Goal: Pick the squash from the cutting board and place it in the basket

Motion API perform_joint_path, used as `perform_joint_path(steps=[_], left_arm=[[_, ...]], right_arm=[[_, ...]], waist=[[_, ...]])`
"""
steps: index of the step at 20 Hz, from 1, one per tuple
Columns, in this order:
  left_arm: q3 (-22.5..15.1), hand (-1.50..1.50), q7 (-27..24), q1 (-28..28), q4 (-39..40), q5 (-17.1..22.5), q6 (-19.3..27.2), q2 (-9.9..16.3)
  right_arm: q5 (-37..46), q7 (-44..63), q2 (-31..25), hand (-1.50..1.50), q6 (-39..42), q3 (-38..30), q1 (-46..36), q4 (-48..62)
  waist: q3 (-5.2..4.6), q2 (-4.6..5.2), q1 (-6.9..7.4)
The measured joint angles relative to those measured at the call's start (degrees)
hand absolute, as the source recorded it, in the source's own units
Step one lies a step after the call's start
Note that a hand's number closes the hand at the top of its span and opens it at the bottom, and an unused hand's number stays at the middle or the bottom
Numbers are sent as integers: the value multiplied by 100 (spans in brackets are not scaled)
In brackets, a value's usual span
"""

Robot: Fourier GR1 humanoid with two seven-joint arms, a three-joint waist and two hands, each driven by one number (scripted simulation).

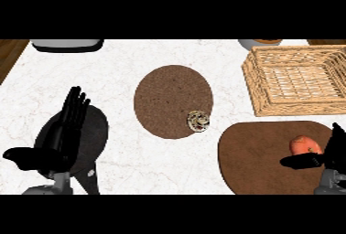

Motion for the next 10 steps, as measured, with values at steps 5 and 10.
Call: perform_joint_path(steps=[5,10], left_arm=[[-26,0,-24,16,-2,-199,25,-172],[38,0,59,-19,-71,-292,-50,-259]], right_arm=[[23,-172,69,-150,-57,-124,-30,269],[38,-336,100,-150,-187,-265,-25,551]], waist=[[-1,0,0],[-2,0,0]])
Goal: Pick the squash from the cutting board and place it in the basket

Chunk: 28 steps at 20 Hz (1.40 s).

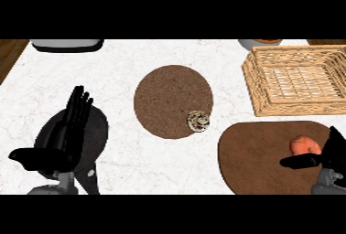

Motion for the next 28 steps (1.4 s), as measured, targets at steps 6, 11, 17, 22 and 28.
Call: perform_joint_path(steps=[6,11,17,22,28], left_arm=[[129,0,29,30,-35,-54,-137,-55],[209,0,196,-80,-78,-81,-184,-83],[182,0,168,24,-117,-161,-225,-168],[245,0,49,9,-3,-207,-266,-229],[114,0,99,-70,-10,-252,-314,-297]], right_arm=[[110,-84,103,-150,-216,-37,-5,267],[-62,-310,40,150,-119,-43,-34,489],[-23,-577,-139,150,71,104,-50,650],[141,-734,-210,150,12,217,-121,844],[558,-1738,-247,150,266,1389,-343,931]], waist=[[1,0,1],[-17,-15,2],[-36,-26,3],[-48,-36,0],[-79,-7,181]])
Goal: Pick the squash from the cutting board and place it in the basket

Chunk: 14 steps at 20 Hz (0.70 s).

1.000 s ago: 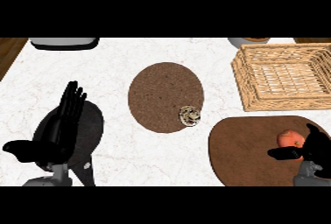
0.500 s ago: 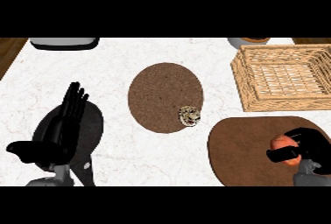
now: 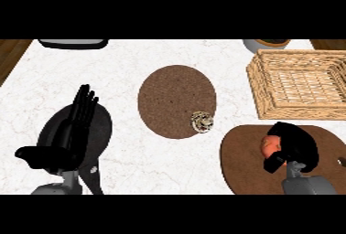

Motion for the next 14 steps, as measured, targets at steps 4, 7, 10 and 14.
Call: perform_joint_path(steps=[4,7,10,14], left_arm=[[-92,0,-13,-61,24,-36,-37,-24],[-58,0,13,-64,-16,-54,15,-28],[60,0,-13,-40,-4,-17,18,20],[84,0,-12,77,-51,-23,48,13]], right_arm=[[384,-1055,-37,150,-1,1064,-203,155],[649,-1707,11,150,-447,1523,-308,337],[605,-2222,163,150,-858,1704,-300,310],[106,-2592,579,150,-1184,1820,-21,-254]], waist=[[-14,9,146],[-25,-15,58],[-25,-33,-47],[41,-24,-148]])
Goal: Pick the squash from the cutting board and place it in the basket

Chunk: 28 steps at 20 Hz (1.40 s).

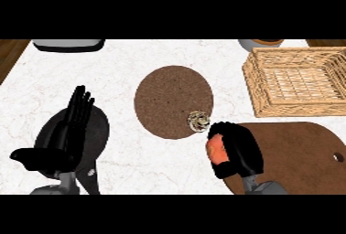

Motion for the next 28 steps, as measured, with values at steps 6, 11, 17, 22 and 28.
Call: perform_joint_path(steps=[6,11,17,22,28], left_arm=[[91,0,-33,234,-139,45,-43,67],[75,0,-72,240,-112,5,-28,26],[35,0,-2,76,-20,-70,10,-66],[62,0,105,55,-112,-70,-40,-25],[94,0,1,125,-77,-57,-129,-36]], right_arm=[[-725,-176,115,150,55,52,545,-1751],[-1228,411,-28,150,759,-56,922,-3550],[-1496,1203,-129,150,1365,-610,998,-4396],[-1513,1436,-442,150,1709,-1428,578,-4289],[-1807,1118,-903,150,1888,-2462,85,-3648]], waist=[[29,-6,-89],[33,2,-106],[36,20,-72],[38,27,-43],[39,33,-29]])
